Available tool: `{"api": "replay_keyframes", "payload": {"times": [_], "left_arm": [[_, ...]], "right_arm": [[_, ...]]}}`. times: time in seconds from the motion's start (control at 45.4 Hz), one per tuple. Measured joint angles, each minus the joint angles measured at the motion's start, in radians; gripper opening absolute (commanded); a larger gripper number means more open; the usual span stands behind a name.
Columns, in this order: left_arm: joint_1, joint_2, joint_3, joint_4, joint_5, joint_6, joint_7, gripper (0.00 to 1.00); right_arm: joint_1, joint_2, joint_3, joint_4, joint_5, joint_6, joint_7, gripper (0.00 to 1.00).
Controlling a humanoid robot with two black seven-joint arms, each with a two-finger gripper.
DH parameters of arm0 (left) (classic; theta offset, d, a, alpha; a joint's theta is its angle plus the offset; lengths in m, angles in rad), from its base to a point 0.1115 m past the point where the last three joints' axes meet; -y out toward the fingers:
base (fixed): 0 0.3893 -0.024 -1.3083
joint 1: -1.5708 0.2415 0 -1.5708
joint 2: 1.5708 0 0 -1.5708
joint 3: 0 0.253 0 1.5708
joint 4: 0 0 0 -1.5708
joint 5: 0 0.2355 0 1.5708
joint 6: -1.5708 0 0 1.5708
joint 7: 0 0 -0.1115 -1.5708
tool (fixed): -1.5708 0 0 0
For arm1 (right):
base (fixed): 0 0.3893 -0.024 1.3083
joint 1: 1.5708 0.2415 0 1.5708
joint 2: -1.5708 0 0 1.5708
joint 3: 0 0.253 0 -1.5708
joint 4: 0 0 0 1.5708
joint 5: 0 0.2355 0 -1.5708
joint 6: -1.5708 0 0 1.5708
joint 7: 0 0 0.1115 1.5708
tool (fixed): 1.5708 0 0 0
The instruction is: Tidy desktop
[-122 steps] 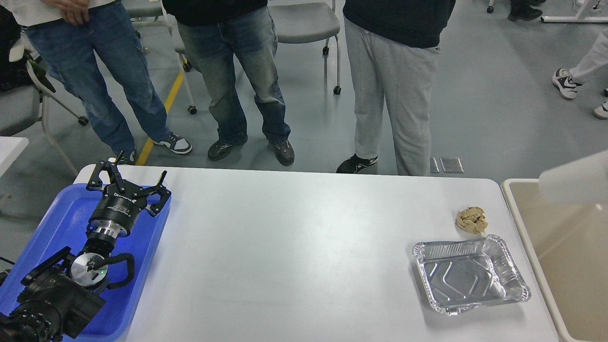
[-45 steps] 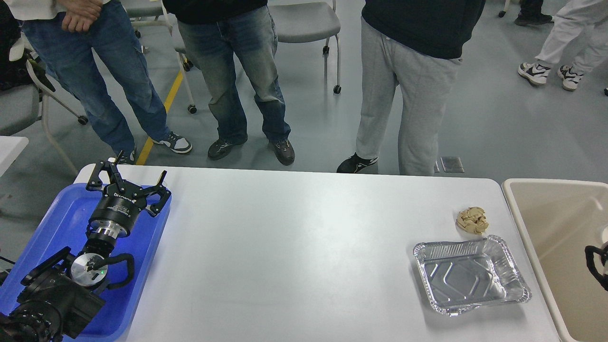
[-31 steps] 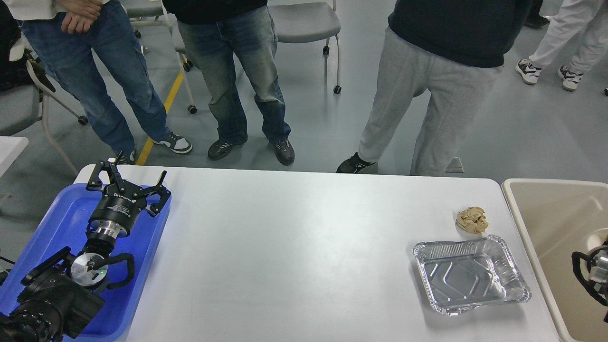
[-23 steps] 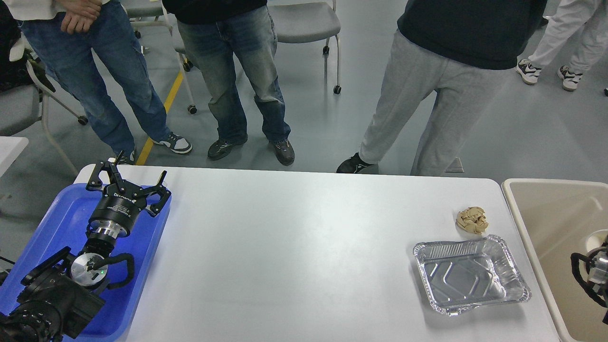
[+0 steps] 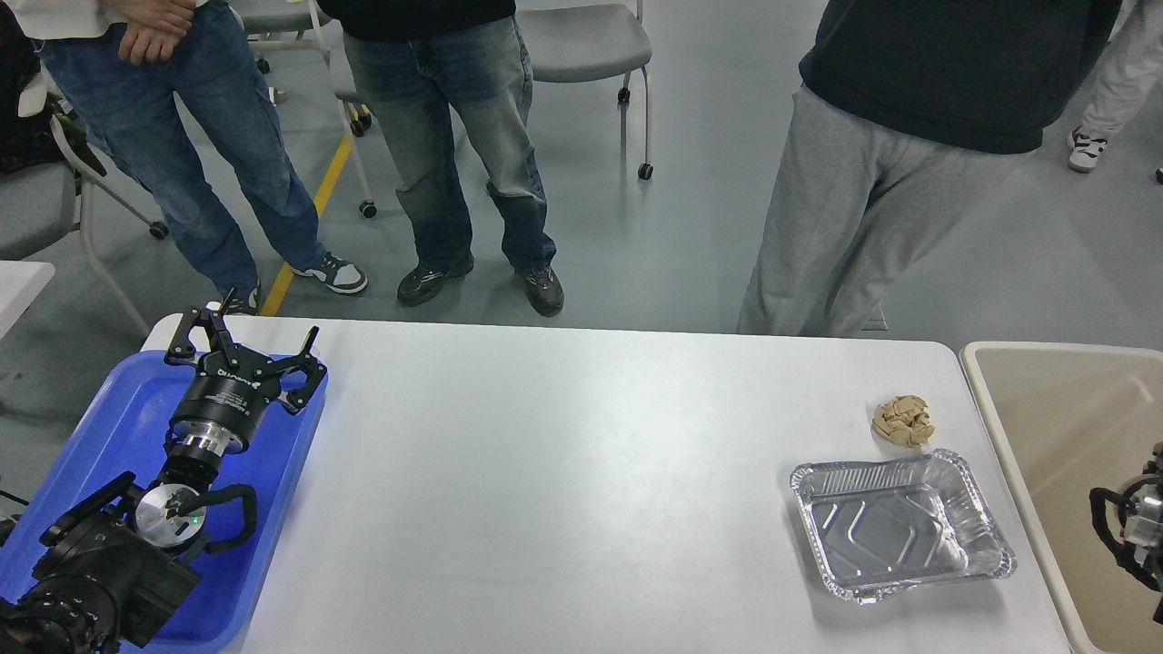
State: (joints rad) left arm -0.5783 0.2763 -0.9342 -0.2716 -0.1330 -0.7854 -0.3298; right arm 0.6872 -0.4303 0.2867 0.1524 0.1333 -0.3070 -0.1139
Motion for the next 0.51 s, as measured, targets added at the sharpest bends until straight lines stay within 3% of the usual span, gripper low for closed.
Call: {"api": "replay_keyframes", "payload": {"times": [0.22,0.507], "left_arm": [[0.000,0.000,0.000,0.000,0.000,0.000,0.000,1.00],[0.000,0.001,0.000,0.000,0.000,0.000,0.000,1.00]], "right_arm": [[0.032,-0.055,0.010,0.055,0.002,0.030,0.002,1.00],[0.102,-0.212,0.059,0.281,0.009,0.085,-0.003,1.00]]}}
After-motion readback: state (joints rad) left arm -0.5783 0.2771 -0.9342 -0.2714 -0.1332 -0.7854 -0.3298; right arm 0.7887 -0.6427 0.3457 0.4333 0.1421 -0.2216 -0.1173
